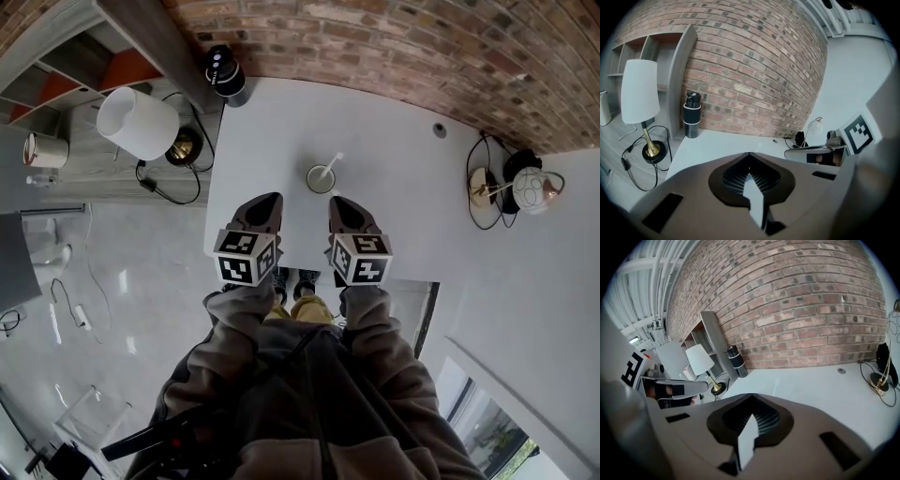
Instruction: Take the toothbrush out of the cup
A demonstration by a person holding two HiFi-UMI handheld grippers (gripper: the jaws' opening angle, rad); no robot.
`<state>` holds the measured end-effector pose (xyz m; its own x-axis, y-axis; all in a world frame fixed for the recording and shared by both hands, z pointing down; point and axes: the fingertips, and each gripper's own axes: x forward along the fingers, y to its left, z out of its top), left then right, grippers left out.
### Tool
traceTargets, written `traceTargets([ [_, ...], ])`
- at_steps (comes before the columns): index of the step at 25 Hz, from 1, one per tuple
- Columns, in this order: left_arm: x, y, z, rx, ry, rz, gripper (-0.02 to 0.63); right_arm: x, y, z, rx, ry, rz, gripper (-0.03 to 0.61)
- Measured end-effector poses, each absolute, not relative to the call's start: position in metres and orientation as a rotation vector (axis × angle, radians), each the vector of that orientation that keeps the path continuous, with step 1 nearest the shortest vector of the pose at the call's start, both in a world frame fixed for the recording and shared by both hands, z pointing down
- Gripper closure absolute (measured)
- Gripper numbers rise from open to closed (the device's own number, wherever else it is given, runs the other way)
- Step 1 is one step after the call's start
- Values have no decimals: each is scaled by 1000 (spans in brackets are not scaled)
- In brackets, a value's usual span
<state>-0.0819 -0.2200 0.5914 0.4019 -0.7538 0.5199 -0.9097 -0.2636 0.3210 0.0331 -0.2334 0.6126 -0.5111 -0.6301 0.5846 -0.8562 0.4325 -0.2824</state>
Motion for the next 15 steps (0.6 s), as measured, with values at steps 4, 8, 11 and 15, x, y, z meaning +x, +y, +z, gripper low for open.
traceTargets([
  [4, -85, -223, 606, 2056, -1403, 356, 624, 30, -242, 630, 1242, -2270, 809, 579],
  [8, -90, -227, 619, 2030, -1398, 365, 624, 29, -250, 647, 1233, -2243, 822, 580],
  [11, -93, -228, 627, 2016, -1394, 372, 624, 30, -257, 659, 1234, -2221, 830, 579],
  [15, -94, -228, 636, 2005, -1384, 378, 624, 30, -266, 674, 1225, -2204, 838, 578],
])
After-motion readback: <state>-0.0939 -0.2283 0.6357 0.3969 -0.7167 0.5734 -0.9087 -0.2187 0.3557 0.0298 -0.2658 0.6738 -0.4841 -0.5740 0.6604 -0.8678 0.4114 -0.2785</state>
